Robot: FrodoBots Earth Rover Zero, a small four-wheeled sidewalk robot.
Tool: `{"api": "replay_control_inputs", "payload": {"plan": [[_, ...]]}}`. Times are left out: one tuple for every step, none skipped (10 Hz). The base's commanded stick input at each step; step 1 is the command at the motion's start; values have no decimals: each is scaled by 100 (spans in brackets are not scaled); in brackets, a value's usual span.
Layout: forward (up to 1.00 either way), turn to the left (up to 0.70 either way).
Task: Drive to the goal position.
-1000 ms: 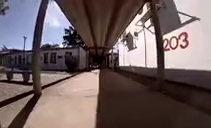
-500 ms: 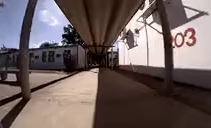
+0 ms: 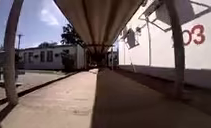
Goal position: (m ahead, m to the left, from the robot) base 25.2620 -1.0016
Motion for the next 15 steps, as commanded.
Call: {"api": "replay_control_inputs", "payload": {"plan": [[70,0],[70,0],[70,0],[70,0],[70,0],[70,0],[70,0],[70,0],[70,0],[70,0],[70,0],[70,0],[70,0],[70,0],[70,0]]}}
